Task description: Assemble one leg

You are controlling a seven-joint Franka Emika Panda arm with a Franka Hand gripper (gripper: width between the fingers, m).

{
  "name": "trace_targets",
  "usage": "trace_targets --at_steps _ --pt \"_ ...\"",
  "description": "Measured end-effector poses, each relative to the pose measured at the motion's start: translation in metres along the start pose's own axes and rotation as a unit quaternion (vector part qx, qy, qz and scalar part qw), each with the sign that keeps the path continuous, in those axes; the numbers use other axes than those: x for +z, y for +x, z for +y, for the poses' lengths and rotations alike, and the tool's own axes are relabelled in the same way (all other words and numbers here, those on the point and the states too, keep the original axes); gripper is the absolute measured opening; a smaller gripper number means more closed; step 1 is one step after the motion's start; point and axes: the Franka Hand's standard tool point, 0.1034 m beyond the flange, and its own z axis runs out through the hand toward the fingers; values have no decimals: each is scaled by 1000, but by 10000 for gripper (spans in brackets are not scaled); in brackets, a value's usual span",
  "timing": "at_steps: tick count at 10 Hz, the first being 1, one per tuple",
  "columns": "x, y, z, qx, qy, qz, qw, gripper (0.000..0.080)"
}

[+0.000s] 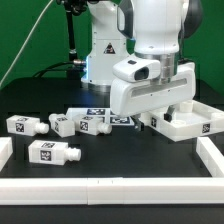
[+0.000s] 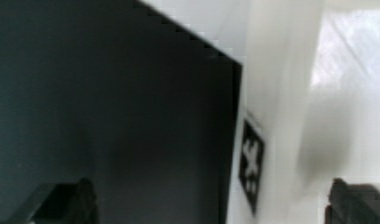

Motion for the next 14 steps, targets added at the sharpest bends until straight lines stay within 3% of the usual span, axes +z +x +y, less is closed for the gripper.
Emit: trace_targets --at_steps 2,4,5,6,7,8,10,11,12,14 --pt "0 1 -3 -3 0 -1 1000 649" --pt "0 1 -3 -3 0 -1 1000 369" --pt "0 1 -3 -3 0 -1 1000 369" --pt "0 1 -3 -3 0 -1 1000 186" --pt "0 1 -2 -3 0 -1 1000 186" --pt "-1 -1 2 -1 0 -1 1000 54" --pt "-24 -22 36 50 -5 -5 999 54" --pt "-34 -35 45 114 10 -33 993 54" --pt "-52 -34 62 134 15 -45 990 54" --pt "-66 -33 69 203 14 -51 978 54"
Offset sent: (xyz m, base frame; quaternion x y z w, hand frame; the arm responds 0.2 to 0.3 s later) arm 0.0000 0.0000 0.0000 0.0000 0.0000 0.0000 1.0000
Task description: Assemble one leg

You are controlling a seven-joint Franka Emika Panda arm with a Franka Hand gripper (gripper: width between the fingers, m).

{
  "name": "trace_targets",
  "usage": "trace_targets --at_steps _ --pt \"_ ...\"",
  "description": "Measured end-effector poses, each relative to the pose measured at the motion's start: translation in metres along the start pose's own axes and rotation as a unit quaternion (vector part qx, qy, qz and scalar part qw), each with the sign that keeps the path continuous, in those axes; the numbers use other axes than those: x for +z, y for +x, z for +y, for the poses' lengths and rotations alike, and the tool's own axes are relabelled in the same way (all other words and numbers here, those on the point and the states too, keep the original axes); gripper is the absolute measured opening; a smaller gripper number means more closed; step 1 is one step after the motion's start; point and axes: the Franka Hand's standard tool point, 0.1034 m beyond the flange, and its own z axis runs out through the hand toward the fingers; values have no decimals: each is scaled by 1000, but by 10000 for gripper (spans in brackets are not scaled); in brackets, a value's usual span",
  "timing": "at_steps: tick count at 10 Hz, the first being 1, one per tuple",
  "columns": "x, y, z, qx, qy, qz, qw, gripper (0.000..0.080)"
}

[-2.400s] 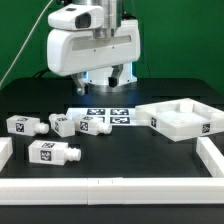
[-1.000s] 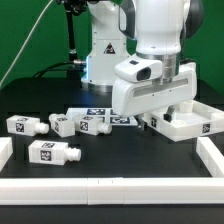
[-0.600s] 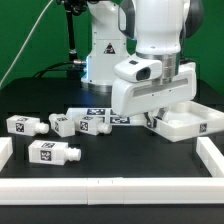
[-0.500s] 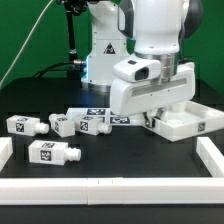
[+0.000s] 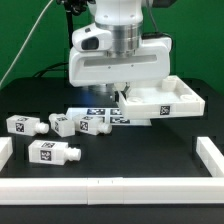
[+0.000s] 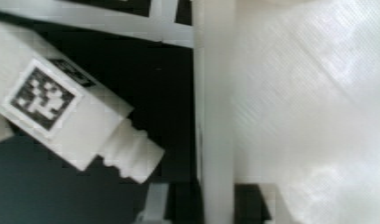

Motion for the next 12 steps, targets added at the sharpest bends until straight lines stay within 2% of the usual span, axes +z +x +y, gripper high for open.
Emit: trace_targets --at_steps 5,7,8,9,12 --pt "3 0 1 -6 0 -3 1000 54" --pt "-18 26 20 64 3 -16 998 54" --pt "-20 31 27 94 2 -18 995 54" --pt "-13 24 33 117 10 -53 992 54" --pt "-10 25 34 117 10 -59 991 54"
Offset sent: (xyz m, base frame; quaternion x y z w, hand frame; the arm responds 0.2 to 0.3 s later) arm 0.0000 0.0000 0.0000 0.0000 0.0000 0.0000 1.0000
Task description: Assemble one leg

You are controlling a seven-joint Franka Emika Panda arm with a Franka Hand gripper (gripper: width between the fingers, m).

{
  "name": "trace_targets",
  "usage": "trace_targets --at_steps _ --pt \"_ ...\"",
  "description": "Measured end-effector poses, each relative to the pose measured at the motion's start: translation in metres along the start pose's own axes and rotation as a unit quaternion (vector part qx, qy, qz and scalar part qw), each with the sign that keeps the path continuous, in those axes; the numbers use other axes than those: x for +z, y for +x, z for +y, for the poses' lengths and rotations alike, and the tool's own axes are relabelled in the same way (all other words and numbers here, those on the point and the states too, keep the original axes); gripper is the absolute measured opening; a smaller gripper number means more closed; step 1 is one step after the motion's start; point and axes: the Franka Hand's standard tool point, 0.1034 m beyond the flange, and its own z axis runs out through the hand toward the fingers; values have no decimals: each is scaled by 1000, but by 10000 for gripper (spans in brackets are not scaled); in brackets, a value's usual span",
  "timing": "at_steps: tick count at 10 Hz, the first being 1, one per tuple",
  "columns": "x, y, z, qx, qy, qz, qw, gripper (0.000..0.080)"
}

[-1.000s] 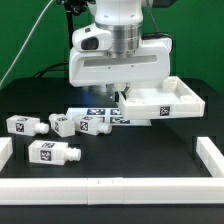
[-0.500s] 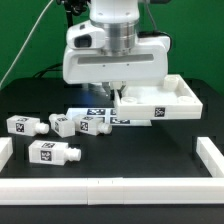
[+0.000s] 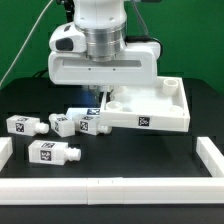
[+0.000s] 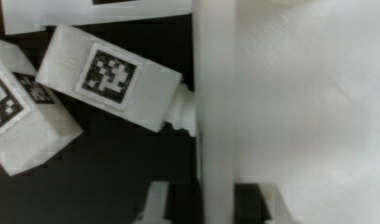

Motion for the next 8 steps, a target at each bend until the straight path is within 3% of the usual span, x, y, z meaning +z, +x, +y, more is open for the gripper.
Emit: trace_targets --at_steps 2,5,6,8 --pt "2 6 0 -11 -1 -1 1000 54" --pt "-5 78 -9 -54 -6 11 998 54" --pt "-5 87 -14 -72 -8 14 997 54" --pt "-4 87 -18 -75 -8 13 997 54"
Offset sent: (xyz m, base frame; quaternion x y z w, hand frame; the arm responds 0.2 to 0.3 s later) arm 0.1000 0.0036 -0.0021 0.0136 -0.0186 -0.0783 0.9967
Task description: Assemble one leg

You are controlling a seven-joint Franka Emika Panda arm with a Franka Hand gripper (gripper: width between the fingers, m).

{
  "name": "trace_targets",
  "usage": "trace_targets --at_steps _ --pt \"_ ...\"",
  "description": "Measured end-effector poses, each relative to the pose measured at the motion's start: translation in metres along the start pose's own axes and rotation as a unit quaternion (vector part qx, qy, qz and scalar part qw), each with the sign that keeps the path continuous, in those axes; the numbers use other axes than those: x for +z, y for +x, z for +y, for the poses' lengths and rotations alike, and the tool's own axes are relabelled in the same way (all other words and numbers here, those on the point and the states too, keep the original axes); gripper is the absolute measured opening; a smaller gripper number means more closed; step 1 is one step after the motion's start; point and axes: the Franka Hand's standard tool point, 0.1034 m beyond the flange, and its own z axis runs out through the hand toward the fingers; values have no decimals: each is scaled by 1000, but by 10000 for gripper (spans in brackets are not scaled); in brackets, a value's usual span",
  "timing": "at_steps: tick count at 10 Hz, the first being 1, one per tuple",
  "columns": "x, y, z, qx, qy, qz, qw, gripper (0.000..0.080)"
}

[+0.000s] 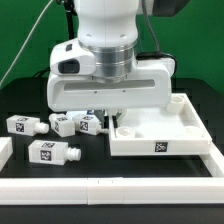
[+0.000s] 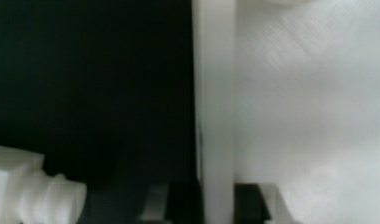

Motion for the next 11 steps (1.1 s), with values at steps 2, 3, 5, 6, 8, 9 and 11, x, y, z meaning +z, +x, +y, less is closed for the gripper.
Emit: trace_targets --at_steps 2,3,5,6,8,9,11 --pt "1 0 0 0 0 -1 1000 54" --pt "2 0 0 0 0 -2 1000 54" --pt "9 7 -4 15 -2 -5 1000 54" --pt "13 20 -6 15 -3 -2 1000 54" --pt "21 47 -5 19 -4 6 1000 54" --pt "21 56 -4 18 -6 17 1000 54" --pt "21 62 -2 5 -8 34 999 54"
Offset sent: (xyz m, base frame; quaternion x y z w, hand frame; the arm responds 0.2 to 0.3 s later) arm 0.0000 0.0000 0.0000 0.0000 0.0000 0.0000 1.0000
